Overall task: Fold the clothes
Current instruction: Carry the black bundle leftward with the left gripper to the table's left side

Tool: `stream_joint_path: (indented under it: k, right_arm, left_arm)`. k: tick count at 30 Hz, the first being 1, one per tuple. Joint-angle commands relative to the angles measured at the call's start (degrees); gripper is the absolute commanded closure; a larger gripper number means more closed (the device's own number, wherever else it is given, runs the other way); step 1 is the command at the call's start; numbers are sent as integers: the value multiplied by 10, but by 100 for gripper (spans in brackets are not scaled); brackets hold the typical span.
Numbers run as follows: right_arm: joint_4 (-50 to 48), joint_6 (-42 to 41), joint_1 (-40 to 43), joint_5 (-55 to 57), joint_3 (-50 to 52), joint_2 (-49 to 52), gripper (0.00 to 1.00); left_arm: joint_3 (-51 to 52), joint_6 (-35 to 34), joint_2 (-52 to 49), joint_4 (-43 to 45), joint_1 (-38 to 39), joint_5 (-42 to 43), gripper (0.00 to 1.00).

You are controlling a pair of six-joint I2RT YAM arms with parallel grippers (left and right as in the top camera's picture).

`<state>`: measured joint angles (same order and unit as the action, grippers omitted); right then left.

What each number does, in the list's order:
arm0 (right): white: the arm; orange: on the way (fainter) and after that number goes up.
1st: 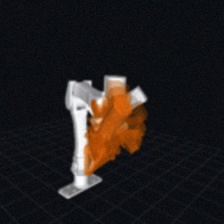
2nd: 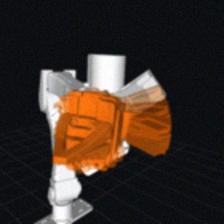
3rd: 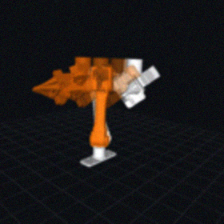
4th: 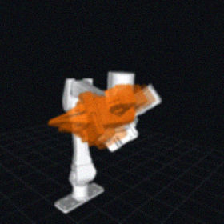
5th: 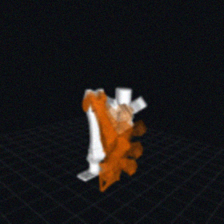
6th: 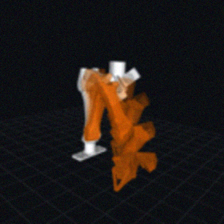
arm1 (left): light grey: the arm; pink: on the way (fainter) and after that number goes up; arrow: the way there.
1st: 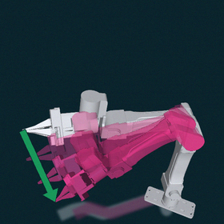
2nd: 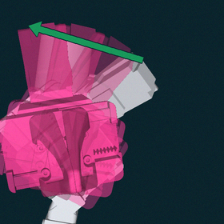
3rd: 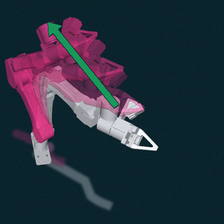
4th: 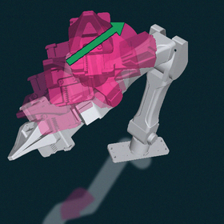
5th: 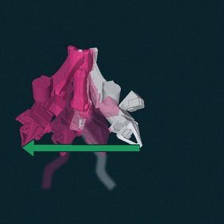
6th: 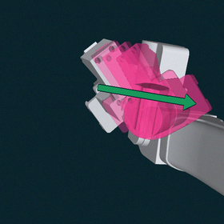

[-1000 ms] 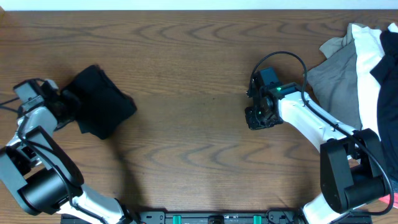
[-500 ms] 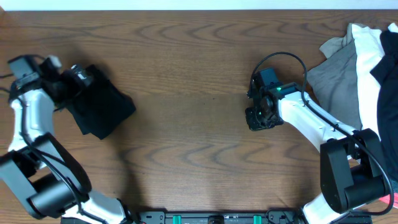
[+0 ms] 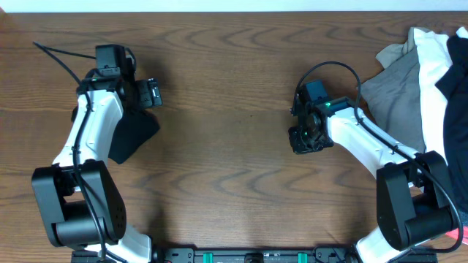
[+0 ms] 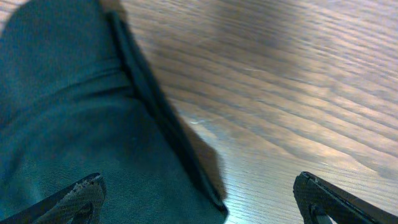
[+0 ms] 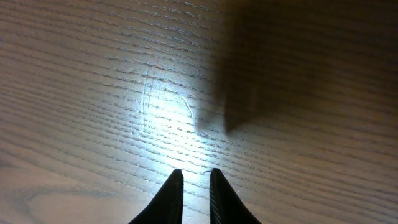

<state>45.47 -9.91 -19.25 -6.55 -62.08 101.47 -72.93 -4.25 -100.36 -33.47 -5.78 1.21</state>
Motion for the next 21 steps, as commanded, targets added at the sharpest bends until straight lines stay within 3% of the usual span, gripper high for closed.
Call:
stream_joint_path:
  k: [1, 2, 4, 6, 8, 9, 21]
  right_arm:
    - [2, 1, 0, 3, 2, -6, 86]
    - [2, 1, 0, 3, 2, -6, 86]
    - [1, 1, 0, 3, 2, -6, 86]
    - [0, 1, 0, 3, 2, -6, 86]
    - [0, 1, 0, 3, 2, -6, 86]
    - [0, 1, 0, 3, 2, -6, 86]
    - [7, 1, 0, 3, 2, -6, 86]
  left_arm:
    - [-4, -6, 4, -4, 0, -50, 2]
    - [-4, -6, 4, -5, 0, -38, 1]
    - [-3, -5, 4, -7, 0, -4, 10]
    - [0, -5, 3, -3, 2, 21, 37]
    - [2, -5, 2, 1, 5, 29, 81]
    - [2, -4, -1, 1, 8, 28, 90]
    - [4, -5, -93, -50, 18, 28, 92]
